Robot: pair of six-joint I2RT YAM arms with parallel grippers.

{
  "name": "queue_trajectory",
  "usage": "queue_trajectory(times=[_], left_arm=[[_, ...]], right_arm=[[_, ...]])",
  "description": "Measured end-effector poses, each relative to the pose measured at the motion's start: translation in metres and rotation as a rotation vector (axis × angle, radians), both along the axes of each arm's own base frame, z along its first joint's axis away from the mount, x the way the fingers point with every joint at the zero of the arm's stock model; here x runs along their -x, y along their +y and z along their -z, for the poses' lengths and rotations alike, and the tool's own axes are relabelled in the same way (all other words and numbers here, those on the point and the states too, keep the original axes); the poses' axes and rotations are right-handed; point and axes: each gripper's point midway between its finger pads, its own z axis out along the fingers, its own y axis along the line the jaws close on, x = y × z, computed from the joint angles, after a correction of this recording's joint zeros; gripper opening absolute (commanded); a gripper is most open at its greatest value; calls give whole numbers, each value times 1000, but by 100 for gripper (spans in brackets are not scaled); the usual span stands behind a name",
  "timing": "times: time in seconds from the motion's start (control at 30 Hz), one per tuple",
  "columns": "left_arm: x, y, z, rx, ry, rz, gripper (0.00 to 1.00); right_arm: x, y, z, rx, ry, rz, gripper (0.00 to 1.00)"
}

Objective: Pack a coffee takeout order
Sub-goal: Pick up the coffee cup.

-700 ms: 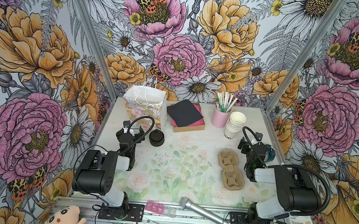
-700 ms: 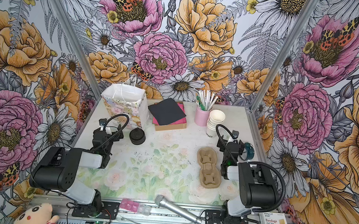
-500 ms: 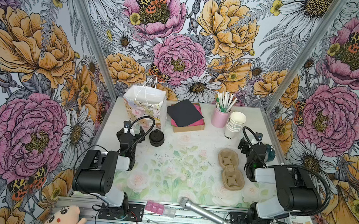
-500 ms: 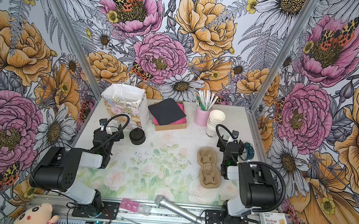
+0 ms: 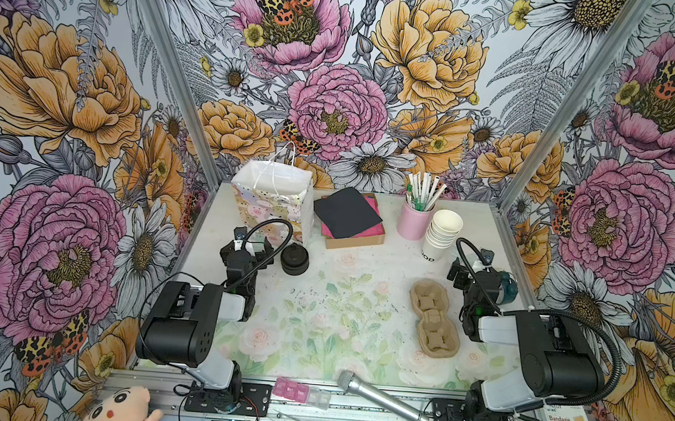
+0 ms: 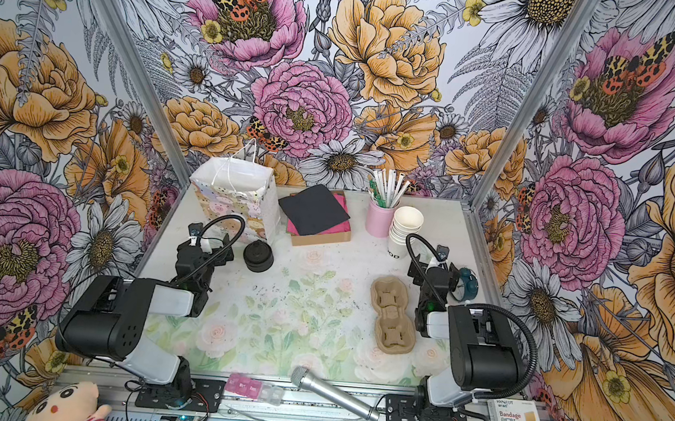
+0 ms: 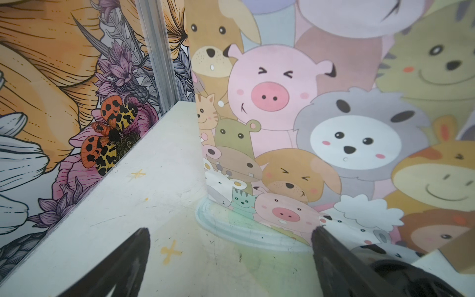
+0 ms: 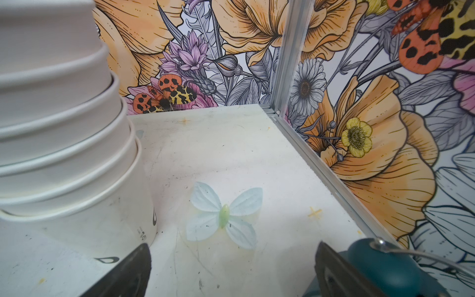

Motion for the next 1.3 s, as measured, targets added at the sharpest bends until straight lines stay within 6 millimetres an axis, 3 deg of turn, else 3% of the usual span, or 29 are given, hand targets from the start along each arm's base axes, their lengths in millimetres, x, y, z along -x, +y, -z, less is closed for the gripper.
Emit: queue_trajectory(times=[0.47, 0.57, 0.63, 1.0, 1.17, 1.3], left_arm=[[0, 3, 0, 3, -2, -9, 99], [3, 5, -9, 7, -21, -24, 99], [10, 8, -21, 4, -49, -46, 99], [68, 18, -119, 190, -170, -172, 99], [94, -1, -164, 297, -184, -68, 99], [107, -32, -181, 333, -159, 101, 99]], right_arm=[[0, 0, 0, 0, -1, -1, 100], [3, 1, -6, -1, -5, -5, 100], [8, 3, -25, 0, -36, -10, 99], [33, 25, -177, -86, -229, -121, 99], [34, 40, -226, -136, -203, -203, 93], [27, 51, -240, -195, -143, -247, 89]])
